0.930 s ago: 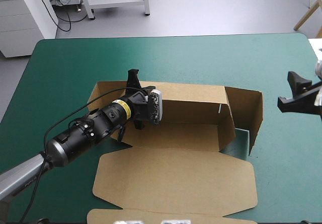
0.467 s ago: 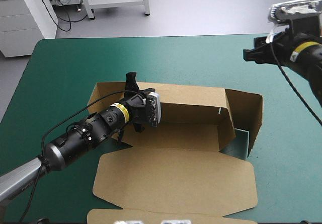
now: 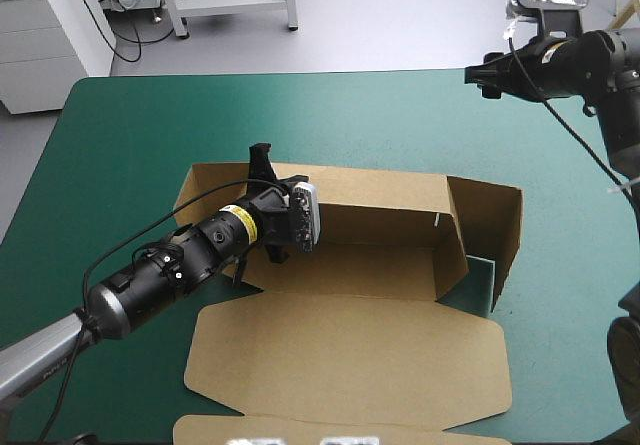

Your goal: Fold the box

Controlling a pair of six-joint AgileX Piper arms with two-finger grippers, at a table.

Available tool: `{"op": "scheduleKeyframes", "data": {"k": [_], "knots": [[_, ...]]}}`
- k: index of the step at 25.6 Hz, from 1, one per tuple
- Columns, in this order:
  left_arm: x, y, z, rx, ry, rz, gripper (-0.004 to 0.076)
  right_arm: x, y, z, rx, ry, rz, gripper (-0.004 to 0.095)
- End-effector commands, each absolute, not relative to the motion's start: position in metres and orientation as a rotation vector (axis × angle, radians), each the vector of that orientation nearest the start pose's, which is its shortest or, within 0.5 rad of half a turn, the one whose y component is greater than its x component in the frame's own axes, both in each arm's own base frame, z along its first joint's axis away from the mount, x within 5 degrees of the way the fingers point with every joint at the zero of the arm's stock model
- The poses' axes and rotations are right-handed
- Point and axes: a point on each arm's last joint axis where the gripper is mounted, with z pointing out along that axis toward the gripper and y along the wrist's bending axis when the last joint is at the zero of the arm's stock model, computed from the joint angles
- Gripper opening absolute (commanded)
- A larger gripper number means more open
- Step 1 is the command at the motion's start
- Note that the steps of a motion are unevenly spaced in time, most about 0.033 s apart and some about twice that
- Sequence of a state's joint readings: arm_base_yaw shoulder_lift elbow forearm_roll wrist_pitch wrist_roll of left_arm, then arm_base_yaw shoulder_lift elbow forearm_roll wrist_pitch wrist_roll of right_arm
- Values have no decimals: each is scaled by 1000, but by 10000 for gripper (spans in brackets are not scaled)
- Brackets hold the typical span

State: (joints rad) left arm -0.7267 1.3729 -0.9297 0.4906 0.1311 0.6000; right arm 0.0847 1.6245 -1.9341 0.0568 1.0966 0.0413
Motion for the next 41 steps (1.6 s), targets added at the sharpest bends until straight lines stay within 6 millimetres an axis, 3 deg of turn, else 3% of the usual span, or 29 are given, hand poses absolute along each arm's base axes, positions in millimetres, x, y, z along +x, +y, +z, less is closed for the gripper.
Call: {"op": "scheduleKeyframes", "data": {"k": [1, 6, 8, 14, 21, 27, 34, 41], "knots": [[224, -198, 274, 1632, 1515, 217, -10, 355, 23, 461, -17, 2258, 194, 661], [224, -198, 274, 1633, 1517, 218, -10, 380, 21, 417, -40, 2463, 183, 661], [224, -197, 273, 1635, 1533, 219, -10, 392, 24, 388, -29, 2555, 232, 661], [223, -194, 270, 1638, 1582, 222, -10, 380, 27, 349, -81, 2695, 264, 653], [223, -194, 270, 1624, 1597, 215, -10, 358, 26, 354, -123, 2694, 255, 620], [224, -194, 270, 1622, 1599, 214, -10, 322, 24, 370, -165, 2641, 222, 620], [224, -194, 270, 1623, 1598, 216, -10, 290, 24, 367, -181, 2614, 227, 620], [224, -194, 270, 1626, 1594, 221, -10, 253, 32, 353, -302, 2391, 302, 620]]}}
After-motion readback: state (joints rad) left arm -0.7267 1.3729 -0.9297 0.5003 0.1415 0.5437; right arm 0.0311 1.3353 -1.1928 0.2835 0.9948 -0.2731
